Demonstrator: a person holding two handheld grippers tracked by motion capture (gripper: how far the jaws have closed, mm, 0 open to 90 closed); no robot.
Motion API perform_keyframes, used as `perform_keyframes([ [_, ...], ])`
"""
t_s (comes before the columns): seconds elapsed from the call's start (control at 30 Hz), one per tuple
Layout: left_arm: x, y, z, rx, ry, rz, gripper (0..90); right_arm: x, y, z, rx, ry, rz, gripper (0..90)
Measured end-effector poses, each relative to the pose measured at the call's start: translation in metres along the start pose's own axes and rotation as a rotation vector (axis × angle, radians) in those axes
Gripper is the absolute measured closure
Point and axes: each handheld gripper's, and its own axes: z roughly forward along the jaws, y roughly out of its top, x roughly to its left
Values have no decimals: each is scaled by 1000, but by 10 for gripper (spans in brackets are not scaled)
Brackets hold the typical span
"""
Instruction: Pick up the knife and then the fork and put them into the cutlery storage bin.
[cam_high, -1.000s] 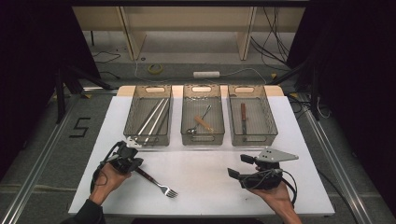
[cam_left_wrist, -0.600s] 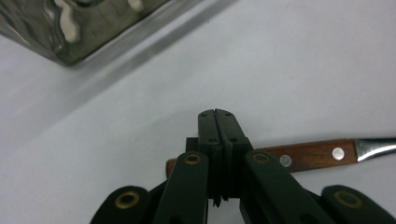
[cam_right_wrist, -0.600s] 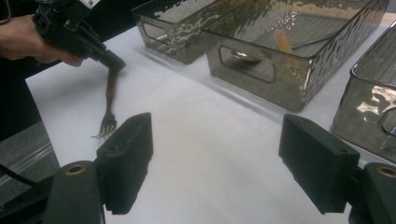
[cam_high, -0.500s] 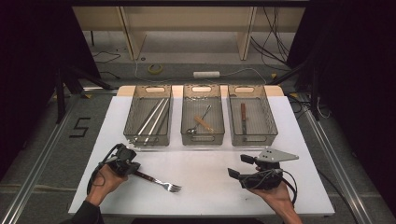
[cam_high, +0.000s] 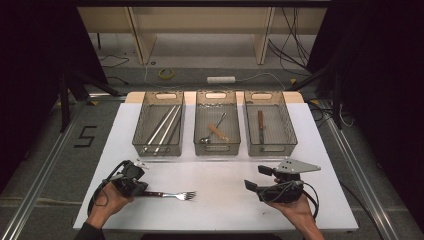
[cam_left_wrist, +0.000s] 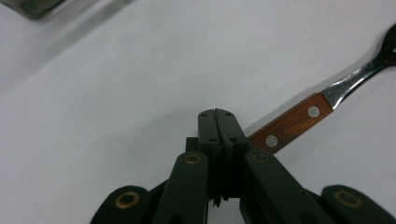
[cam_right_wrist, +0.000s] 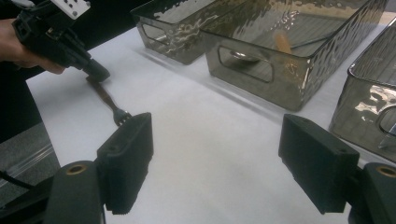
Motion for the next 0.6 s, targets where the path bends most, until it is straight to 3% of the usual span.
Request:
perform_keyframes([
  [0.6, -16, -7, -4, 108, -34, 64, 888, 0, 0, 1, 9, -1, -12, 274],
])
